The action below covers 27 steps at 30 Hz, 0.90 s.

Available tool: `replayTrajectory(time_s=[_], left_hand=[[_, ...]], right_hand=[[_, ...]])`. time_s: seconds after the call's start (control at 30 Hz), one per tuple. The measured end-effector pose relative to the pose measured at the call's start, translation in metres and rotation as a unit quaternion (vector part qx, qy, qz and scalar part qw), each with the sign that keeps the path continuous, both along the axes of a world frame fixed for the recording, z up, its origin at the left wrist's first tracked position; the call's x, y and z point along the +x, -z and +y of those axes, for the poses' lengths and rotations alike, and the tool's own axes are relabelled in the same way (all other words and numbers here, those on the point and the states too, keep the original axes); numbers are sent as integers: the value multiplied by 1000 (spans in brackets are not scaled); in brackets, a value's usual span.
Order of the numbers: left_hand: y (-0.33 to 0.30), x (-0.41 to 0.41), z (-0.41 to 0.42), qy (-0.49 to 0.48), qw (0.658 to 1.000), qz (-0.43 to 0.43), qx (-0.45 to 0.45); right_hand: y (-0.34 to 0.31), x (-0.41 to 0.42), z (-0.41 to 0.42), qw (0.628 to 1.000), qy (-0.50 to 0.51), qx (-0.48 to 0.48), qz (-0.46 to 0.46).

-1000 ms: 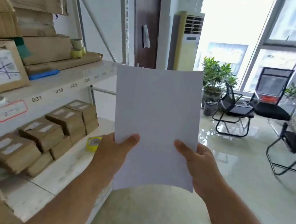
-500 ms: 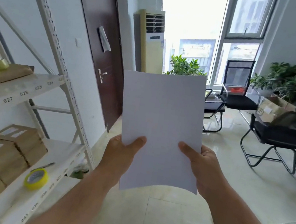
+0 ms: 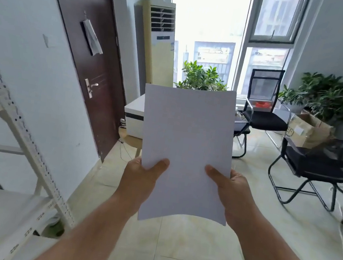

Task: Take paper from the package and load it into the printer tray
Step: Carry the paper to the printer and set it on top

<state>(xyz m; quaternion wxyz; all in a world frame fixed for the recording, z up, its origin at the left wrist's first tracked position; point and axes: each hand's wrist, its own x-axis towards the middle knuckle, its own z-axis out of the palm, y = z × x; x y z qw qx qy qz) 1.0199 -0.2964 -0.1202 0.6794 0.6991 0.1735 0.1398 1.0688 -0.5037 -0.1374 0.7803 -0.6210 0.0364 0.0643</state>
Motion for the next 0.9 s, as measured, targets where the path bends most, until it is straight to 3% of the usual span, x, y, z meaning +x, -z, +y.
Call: replayTrajectory(time_s=[0.37,0.9], left_hand=[[-7,183,1,-2,1000,-14,-11],[-19,426,-88,-71,997,-8,3]], right_hand=[[-6,186,4,1000,1,3,-3],[-15,456,-76,998,-54,9,-17]])
